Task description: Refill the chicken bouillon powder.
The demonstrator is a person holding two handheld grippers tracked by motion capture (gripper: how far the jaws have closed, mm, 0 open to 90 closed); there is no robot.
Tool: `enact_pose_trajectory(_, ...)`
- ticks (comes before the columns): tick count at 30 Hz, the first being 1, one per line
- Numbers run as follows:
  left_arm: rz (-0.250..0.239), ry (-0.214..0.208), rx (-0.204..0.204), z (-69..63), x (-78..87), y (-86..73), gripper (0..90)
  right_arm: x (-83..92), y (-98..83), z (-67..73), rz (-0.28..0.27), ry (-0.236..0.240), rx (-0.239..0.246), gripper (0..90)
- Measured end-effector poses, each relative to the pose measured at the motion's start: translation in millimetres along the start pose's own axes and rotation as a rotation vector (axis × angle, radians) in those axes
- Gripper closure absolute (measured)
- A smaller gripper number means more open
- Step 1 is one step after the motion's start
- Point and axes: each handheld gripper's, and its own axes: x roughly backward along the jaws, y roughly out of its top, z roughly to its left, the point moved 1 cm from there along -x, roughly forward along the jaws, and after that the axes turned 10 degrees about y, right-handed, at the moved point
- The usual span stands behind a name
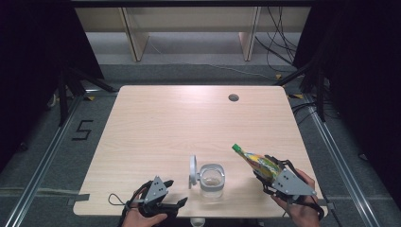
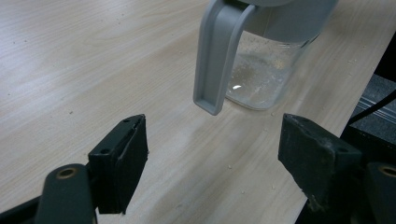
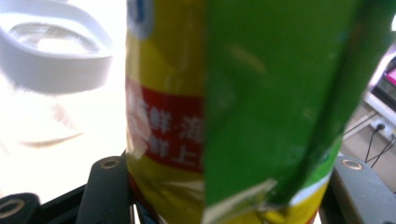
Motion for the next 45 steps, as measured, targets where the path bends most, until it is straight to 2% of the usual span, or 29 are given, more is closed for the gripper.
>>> enact_pose_trajectory(4,-0.004,0.002,-0.012,1.4,-0.2,0.2,23.6,-1.3,6.4,11.0,0.051,0.005,0.103,42.2)
enact_pose_trajectory(5,0.01,0.007,-0.035,3.2,0.6,0.3,23.6,-1.8,8.5,14.2,0.069,0.009,0.139,42.2)
enact_pose_trajectory(7,0.005,0.007,0.001,1.1,0.1,-0.4,23.6,-3.0,10.5,18.0,0.096,0.003,0.19,42.3)
enact_pose_trajectory(11,0.017,0.013,-0.009,1.8,0.1,-0.5,23.6,-7.7,16.5,29.7,0.175,-0.019,0.355,42.3)
enact_pose_trajectory(13,0.013,0.012,-0.007,1.7,-0.3,-0.8,23.6,-8.7,16.7,34.6,0.206,-0.017,0.355,42.3)
enact_pose_trajectory(16,0.0,0.003,0.011,0.6,-0.9,-0.6,23.6,-11.6,17.8,38.9,0.242,-0.034,0.406,42.4)
enact_pose_trajectory(17,0.002,0.002,0.009,0.7,-0.9,-0.7,23.6,-13.4,18.7,40.3,0.266,-0.039,0.46,42.4)
enact_pose_trajectory(19,-0.006,0.004,0.016,-0.3,-1.5,-0.9,23.6,-14.8,18.3,43.0,0.304,-0.052,0.496,42.5)
enact_pose_trajectory(20,0.012,0.012,-0.003,1.3,-0.8,-0.7,23.7,-16.0,20.6,40.6,0.312,-0.051,0.569,42.5)
enact_pose_trajectory(22,0.002,0.007,0.007,0.5,-1.8,-1.3,23.7,-16.9,18.0,43.8,0.33,-0.063,0.548,43.4)
enact_pose_trajectory(24,0.012,0.01,0.003,1.0,-1.6,-1.2,23.7,-18.4,19.1,45.1,0.37,-0.076,0.607,43.5)
enact_pose_trajectory(26,0.01,0.009,0.015,0.7,-2.1,-1.2,23.7,-18.8,20.0,45.1,0.38,-0.08,0.632,43.5)
enact_pose_trajectory(27,0.01,0.009,0.008,1.2,-2.0,-1.1,23.7,-18.8,22.5,43.3,0.383,-0.075,0.668,43.5)
enact_pose_trajectory(29,0.013,0.011,0.016,1.0,-1.8,-1.0,23.7,-18.5,24.3,42.9,0.402,-0.086,0.687,43.6)
enact_pose_trajectory(31,0.025,0.011,0.007,2.9,-1.7,-1.4,23.8,-18.0,24.4,42.8,0.43,-0.107,0.683,43.7)
enact_pose_trajectory(32,0.021,0.018,0.016,2.7,-2.6,-2.2,23.8,-18.7,29.8,38.2,0.442,-0.102,0.792,43.7)
enact_pose_trajectory(33,0.02,0.016,0.014,3.2,-3.1,-2.0,23.8,-18.6,32.7,35.5,0.448,-0.103,0.846,43.8)
enact_pose_trajectory(34,0.026,0.02,-0.002,4.6,-2.8,-2.1,23.8,-19.0,28.7,37.1,0.437,-0.106,0.783,44.3)
enact_pose_trajectory(35,0.027,0.027,0.006,4.4,-2.9,-2.2,23.9,-18.4,33.3,33.8,0.458,-0.095,0.852,44.8)
enact_pose_trajectory(36,0.027,0.021,0.01,4.6,-2.9,-2.0,23.9,-17.5,35.4,33.5,0.476,-0.093,0.874,44.9)
enact_pose_trajectory(37,0.025,0.027,0.012,4.3,-2.7,-1.9,23.9,-17.2,35.6,34.2,0.495,-0.08,0.875,44.9)
enact_pose_trajectory(38,0.022,0.022,0.014,4.3,-2.6,-1.8,23.9,-17.2,37.7,33.7,0.498,-0.075,0.905,45.0)
enact_pose_trajectory(39,0.022,0.025,0.015,4.2,-2.8,-1.8,23.9,-15.4,37.3,35.7,0.515,-0.084,0.889,45.1)
enact_pose_trajectory(40,0.027,0.027,0.011,4.7,-2.8,-1.9,23.8,-15.3,40.0,34.8,0.513,-0.084,0.92,45.2)
enact_pose_trajectory(41,0.026,0.023,0.016,4.3,-3.0,-2.0,23.9,-14.1,45.5,32.6,0.538,-0.072,0.99,45.5)
enact_pose_trajectory(42,0.028,0.026,0.011,4.4,-3.2,-2.3,23.9,-13.0,41.7,34.1,0.535,-0.082,0.923,46.1)
enact_pose_trajectory(43,0.033,0.021,0.007,4.6,-2.9,-2.3,23.9,-13.7,47.1,32.1,0.541,-0.07,0.999,46.2)
enact_pose_trajectory(44,0.03,0.024,0.004,4.5,-3.0,-2.2,23.9,-13.7,45.3,33.0,0.537,-0.076,0.977,46.3)
enact_pose_trajectory(45,0.028,0.026,0.005,4.3,-3.1,-2.1,23.9,-14.3,48.7,32.4,0.549,-0.061,1.017,46.3)
